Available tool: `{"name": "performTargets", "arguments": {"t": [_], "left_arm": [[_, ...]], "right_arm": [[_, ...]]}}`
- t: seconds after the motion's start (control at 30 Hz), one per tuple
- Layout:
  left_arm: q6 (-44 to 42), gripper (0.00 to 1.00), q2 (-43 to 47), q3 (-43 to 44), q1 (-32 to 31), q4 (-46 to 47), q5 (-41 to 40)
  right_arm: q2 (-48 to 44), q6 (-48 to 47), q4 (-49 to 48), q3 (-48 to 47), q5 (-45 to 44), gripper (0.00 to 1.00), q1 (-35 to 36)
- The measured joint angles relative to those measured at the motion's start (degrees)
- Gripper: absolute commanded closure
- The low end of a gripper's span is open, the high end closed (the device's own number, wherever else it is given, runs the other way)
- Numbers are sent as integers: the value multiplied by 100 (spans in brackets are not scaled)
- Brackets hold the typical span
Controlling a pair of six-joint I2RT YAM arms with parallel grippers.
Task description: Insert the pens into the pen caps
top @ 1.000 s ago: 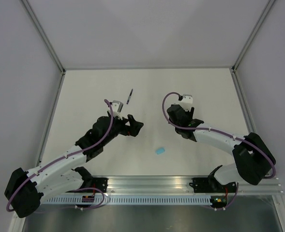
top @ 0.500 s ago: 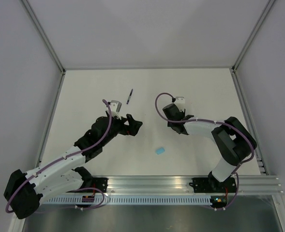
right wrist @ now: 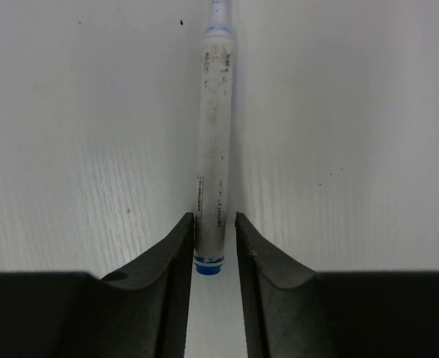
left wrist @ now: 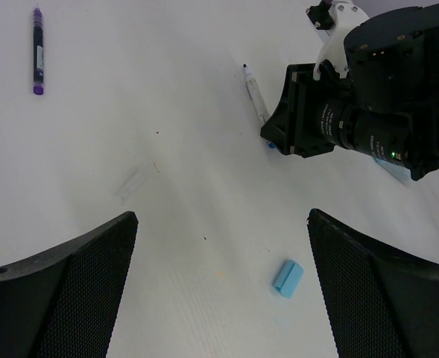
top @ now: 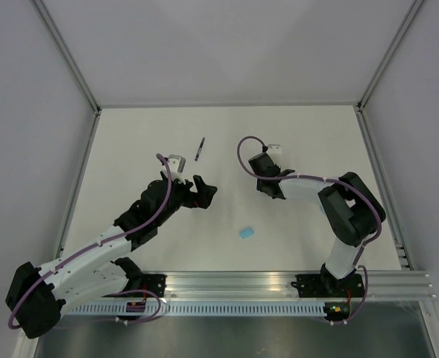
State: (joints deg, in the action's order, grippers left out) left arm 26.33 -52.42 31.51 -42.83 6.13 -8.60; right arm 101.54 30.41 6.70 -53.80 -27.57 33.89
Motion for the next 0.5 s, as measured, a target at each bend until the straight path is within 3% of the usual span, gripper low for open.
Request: {"name": "performTargets", "arguments": {"t": [0.17,0.23,0.5], "left_arm": [[0,1,2,-2,0,-4,-68],[2,2,4,-2,0,-2,-90],[291,8,-280,9,74,-2,24]], "right_arm": [[81,42,20,-114,131,87,-133],[79,33,15,-120,203,100,-151],[-374,-85,-118,282,872,100,-122]]}}
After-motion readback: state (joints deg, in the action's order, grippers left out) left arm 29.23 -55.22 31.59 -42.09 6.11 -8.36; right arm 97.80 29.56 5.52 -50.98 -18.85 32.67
